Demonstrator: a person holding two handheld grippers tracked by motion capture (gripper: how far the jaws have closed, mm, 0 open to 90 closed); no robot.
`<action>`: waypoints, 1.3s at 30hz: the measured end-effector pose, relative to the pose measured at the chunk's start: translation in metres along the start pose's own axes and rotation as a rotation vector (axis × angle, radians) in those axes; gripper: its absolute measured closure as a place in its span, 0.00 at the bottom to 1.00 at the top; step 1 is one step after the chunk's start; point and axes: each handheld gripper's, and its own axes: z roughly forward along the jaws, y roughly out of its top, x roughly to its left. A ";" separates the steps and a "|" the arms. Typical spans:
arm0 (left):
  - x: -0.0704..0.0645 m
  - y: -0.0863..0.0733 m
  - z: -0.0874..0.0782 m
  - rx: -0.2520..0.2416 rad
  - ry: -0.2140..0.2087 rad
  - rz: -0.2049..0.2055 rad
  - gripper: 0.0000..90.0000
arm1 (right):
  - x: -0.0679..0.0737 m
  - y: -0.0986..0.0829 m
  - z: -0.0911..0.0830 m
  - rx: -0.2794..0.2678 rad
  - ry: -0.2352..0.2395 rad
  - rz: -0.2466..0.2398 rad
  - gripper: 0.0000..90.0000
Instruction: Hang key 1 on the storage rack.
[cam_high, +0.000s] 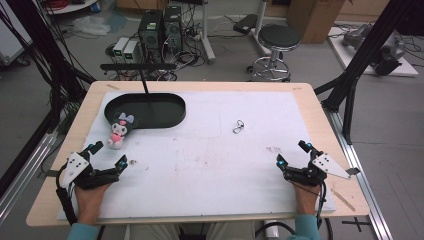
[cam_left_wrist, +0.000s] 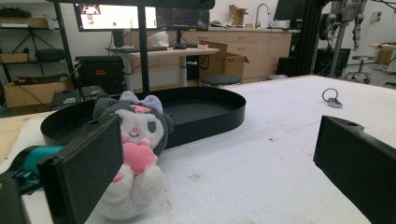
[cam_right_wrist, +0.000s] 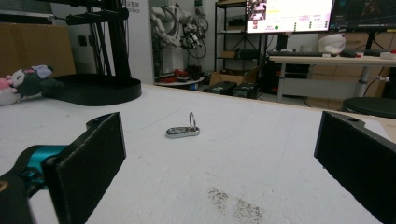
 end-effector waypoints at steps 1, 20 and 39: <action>0.000 0.000 0.000 0.001 0.004 -0.004 0.02 | 0.000 0.000 0.000 0.000 0.001 0.001 0.01; 0.017 0.046 0.007 0.166 0.059 0.039 0.02 | 0.000 0.000 0.000 -0.007 -0.001 -0.003 0.01; 0.034 0.071 0.049 0.443 0.059 0.069 0.02 | 0.001 0.000 -0.001 -0.006 0.000 -0.002 0.01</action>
